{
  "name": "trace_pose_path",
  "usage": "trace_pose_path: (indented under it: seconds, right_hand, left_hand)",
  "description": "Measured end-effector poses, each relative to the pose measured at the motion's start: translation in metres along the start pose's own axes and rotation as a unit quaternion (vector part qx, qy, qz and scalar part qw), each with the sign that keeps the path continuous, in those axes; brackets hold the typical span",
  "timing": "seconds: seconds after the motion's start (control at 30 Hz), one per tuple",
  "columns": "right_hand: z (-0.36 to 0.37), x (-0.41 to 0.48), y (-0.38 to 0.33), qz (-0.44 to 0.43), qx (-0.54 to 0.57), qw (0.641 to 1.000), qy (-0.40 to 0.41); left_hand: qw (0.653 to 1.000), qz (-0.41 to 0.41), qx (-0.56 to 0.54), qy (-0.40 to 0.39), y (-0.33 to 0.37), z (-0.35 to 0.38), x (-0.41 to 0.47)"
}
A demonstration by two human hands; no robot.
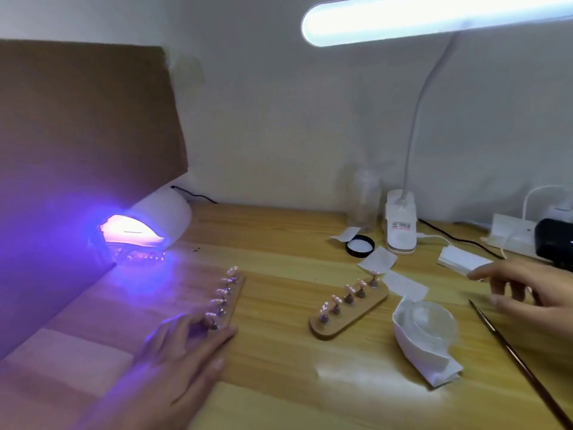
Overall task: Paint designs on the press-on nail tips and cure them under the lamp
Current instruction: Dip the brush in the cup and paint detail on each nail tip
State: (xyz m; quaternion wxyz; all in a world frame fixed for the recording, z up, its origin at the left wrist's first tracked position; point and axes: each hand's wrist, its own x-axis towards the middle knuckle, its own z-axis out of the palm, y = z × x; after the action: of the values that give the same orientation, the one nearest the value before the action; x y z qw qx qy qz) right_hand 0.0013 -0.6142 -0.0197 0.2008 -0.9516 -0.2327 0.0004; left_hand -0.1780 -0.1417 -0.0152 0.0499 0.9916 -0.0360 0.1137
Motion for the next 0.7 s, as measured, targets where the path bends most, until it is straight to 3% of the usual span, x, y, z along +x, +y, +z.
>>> trace_pose_path:
  seconds: [0.1, 0.17, 0.23, 0.37, 0.6, 0.7]
  right_hand:
    - [-0.008, 0.001, -0.013, 0.014, -0.015, 0.999, 0.032]
    - [-0.006, -0.008, -0.018, 0.010, -0.013, 0.999, 0.036]
    - [-0.001, -0.019, -0.018, 0.014, -0.052, 0.998, 0.032]
    - [0.016, -0.037, -0.026, 0.046, -0.081, 0.995, -0.020]
    - [0.009, -0.035, -0.053, 0.028, -0.064, 0.997, -0.023]
    - [-0.002, -0.039, -0.047, -0.024, -0.008, 0.997, 0.067]
  left_hand:
    - [0.997, 0.064, -0.027, 0.013, 0.020, 0.014, 0.021]
    - [0.994, 0.094, -0.054, -0.031, 0.038, 0.016, 0.042]
    - [0.989, 0.093, -0.073, -0.086, 0.050, 0.019, 0.060]
    - [0.989, 0.038, -0.087, -0.116, 0.060, 0.031, 0.086]
    - [0.995, 0.070, -0.069, 0.011, 0.067, 0.031, 0.076]
    - [0.989, 0.112, -0.044, 0.083, 0.071, 0.022, 0.062]
